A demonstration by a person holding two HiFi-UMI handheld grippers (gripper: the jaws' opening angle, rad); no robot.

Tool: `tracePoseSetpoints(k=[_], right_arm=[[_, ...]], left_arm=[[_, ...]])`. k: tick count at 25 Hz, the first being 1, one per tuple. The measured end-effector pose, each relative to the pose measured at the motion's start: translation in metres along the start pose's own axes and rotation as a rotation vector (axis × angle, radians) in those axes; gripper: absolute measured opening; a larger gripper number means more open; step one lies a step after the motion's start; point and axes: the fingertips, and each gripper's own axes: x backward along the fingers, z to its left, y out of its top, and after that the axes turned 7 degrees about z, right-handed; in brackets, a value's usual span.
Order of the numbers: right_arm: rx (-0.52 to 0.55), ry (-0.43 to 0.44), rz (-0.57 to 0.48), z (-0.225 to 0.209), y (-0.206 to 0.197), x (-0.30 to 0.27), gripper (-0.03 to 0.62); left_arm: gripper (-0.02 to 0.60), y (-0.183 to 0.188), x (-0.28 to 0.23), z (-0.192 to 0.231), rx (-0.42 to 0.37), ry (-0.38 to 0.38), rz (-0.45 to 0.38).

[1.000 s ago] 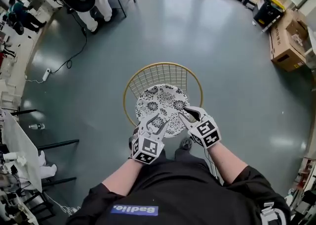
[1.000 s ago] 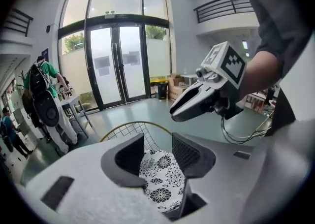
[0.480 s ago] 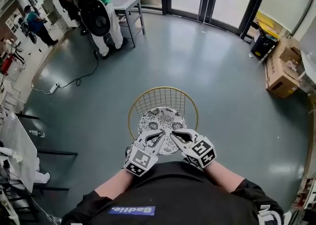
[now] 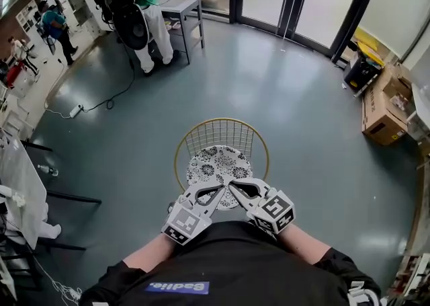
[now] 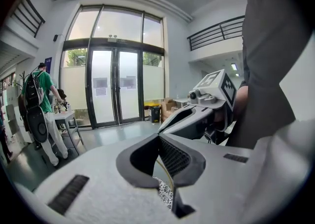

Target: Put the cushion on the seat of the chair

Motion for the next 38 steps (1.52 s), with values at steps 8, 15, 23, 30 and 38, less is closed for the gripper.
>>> tracePoseSetpoints(k=[8, 15, 23, 30, 38], right_arm=[[0.047, 0.032, -0.012, 0.007, 0.002, 0.004, 0.035], [0.058, 0.051, -0.019, 0.015, 0.005, 0.008, 0.034], [0.069, 0.045, -0.006, 0.014, 0.004, 0.012, 0.034], [0.065, 0.049, -0.01, 0.024, 0.003, 0.01, 0.032], [0.07, 0.041, -0.001, 0.021, 0.006, 0.015, 0.032]], left_arm=[[0.015, 0.006, 0.006, -0.009, 0.001, 0.0, -0.021], [0.015, 0.008, 0.01, -0.013, 0.011, 0.01, -0.03], [0.015, 0.01, 0.016, -0.012, 0.008, 0.021, -0.042], [0.015, 0.009, 0.02, -0.017, 0.006, 0.01, -0.053], [0.015, 0.02, 0.025, -0.01, 0.02, 0.026, -0.062]])
